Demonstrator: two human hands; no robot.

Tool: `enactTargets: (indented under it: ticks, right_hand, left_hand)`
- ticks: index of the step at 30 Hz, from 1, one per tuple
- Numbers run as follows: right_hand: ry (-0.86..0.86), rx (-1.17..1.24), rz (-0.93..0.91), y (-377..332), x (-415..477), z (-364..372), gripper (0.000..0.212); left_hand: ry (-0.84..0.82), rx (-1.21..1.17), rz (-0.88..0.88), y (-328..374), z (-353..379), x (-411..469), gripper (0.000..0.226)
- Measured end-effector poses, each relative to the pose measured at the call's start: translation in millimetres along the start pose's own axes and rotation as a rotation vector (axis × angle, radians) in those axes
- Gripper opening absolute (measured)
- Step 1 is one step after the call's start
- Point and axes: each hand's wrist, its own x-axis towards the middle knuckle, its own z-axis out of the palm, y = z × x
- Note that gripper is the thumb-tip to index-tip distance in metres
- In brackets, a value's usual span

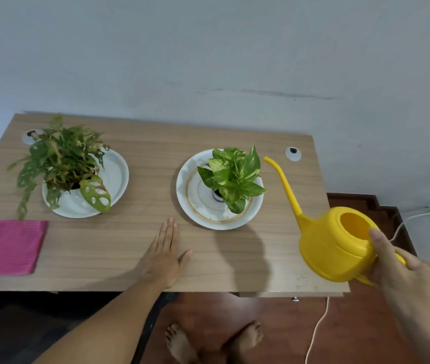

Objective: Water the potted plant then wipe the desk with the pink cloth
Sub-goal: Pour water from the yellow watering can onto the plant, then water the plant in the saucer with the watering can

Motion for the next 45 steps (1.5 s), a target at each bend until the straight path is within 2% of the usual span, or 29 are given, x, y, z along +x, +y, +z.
enactTargets:
  ticks: [3, 5, 11, 16, 21, 27, 30, 32, 34, 37, 39, 43, 45]
  right_hand:
    - [-0.005, 0.121, 0.029, -3.9, -8.1, 19.1, 0.071]
    - [-0.016, 0.194, 0.028, -7.3, -9.9, 31.8, 0.063]
    - [-0.038, 0.32, -0.019, -15.4, -6.4, 57.2, 0.069]
    - [-0.08, 0.298, -0.038, -13.9, 2.3, 63.5, 0.063]
    - [-0.104, 0.268, -0.107, -13.1, 10.2, 67.2, 0.068]
    - [-0.141, 0.272, -0.156, -23.3, 9.7, 76.1, 0.069]
    - [-0.17, 0.252, -0.162, -32.8, 3.4, 83.0, 0.069]
    - [-0.189, 0.215, -0.166, -43.0, -4.2, 93.0, 0.072]
    - [-0.191, 0.204, -0.162, -55.2, -11.8, 102.1, 0.071]
    - [-0.213, 0.228, -0.152, -79.1, -27.5, 120.6, 0.067]
    - [-0.244, 0.202, -0.153, -96.1, -37.0, 132.0, 0.072]
    - [-0.275, 0.13, -0.185, -138.7, -56.0, 154.5, 0.072]
    - [-0.265, 0.087, -0.214, -158.5, -62.3, 163.7, 0.079]
  left_hand:
    - [-0.009, -0.012, 0.011, 0.3, -1.0, 0.6, 0.095]
    - [-0.005, -0.015, 0.012, -0.8, -0.5, 1.0, 0.094]
    - [0.068, 0.009, 0.046, -3.6, 3.2, 0.8, 0.092]
    - [0.144, 0.01, 0.085, -8.1, 3.3, -1.0, 0.085]
    - [0.175, -0.007, 0.079, -6.6, 2.1, -1.6, 0.078]
    - [0.185, -0.085, 0.096, -16.7, 0.7, -6.2, 0.08]
    - [0.193, -0.093, 0.089, -35.5, -3.0, -16.3, 0.079]
    - [0.304, -0.016, 0.083, -55.4, -11.8, -26.7, 0.079]
    - [0.335, 0.044, 0.078, -74.4, -21.6, -35.6, 0.076]
    - [0.291, 0.052, 0.048, -113.3, -30.4, -51.4, 0.076]
    - [0.276, 0.08, 0.026, -139.4, -33.9, -58.1, 0.075]
    - [0.33, 0.149, 0.001, -191.6, -35.5, -68.1, 0.074]
    - [0.336, 0.125, -0.005, -216.5, -27.9, -71.7, 0.078]
